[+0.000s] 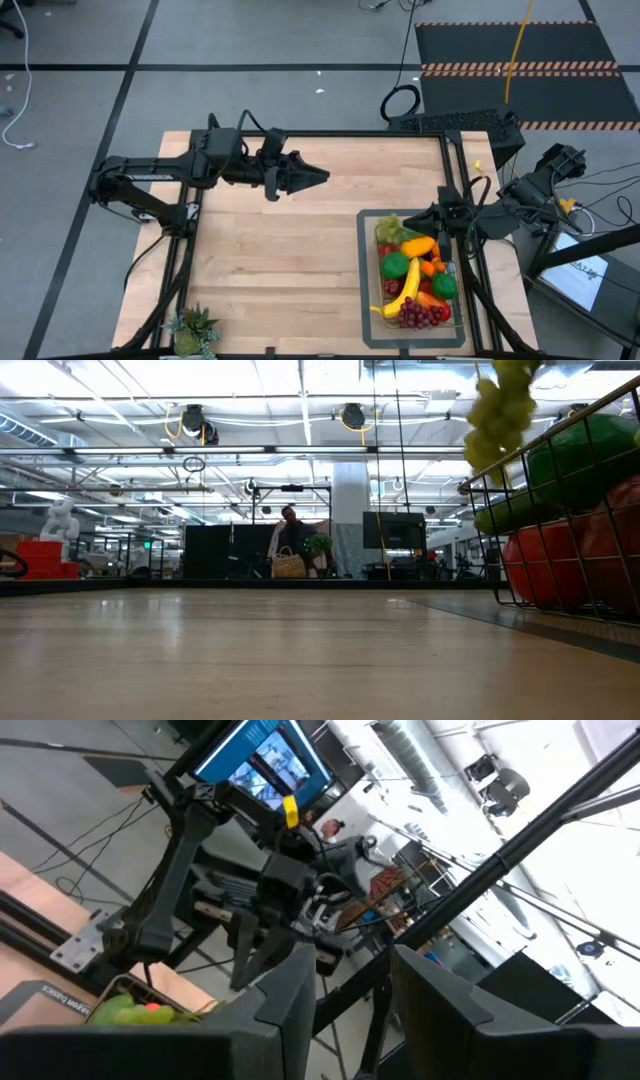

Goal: Build produce basket
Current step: Put the green grapes into the wire basket, then return to Home Position

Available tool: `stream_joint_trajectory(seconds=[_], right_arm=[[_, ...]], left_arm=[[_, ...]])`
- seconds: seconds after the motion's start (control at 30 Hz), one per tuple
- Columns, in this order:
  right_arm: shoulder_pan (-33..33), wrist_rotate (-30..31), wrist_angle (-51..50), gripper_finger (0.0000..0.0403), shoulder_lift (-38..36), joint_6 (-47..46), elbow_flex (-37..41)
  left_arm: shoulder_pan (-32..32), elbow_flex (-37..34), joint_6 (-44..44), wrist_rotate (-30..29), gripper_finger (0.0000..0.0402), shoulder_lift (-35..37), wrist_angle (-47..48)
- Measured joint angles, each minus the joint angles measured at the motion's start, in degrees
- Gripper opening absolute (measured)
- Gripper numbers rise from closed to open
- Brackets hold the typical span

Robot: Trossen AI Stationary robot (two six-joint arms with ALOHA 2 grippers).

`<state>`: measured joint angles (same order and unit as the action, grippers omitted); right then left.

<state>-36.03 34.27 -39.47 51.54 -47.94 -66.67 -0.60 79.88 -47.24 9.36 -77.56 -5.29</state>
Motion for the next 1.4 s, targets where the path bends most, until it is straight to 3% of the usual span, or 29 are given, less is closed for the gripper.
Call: stream_joint_trajectory(seconds=[0.53, 0.73, 0.93, 1.17, 1.27, 1.4], right_arm=[[-0.04, -21.2, -15.78, 0.0002, 0.54, -14.32, 0.04], [-0.07, -30.04, -20.8, 0.0026, 0.54, -17.38, 0.04], [-0.09, -30.1, -21.23, 0.0097, -0.66, -17.09, 0.04], [-0.05, -34.4, -21.22, 0.0186, -5.61, -17.13, 0.04], [-0.04, -30.47, -20.96, 0.0203, -8.0, -13.41, 0.04], [-0.04, -19.83, -17.4, 0.0204, -10.08, -0.17, 0.04]], left_arm=[[-0.95, 0.0, 0.46, -3.97, 0.0131, 0.0, 0.03], [-2.78, 0.0, 1.53, -4.02, 0.0131, 0.0, 0.74], [-4.34, 0.0, 6.27, -1.67, 0.0131, -0.02, 1.21], [-5.53, 0.11, 6.05, 0.99, 0.0131, 1.0, 5.26], [-6.17, 0.04, 6.62, 0.48, 0.0131, 2.26, 9.07], [-7.31, 0.04, 12.98, 0.03, 0.0131, 4.34, 12.75]])
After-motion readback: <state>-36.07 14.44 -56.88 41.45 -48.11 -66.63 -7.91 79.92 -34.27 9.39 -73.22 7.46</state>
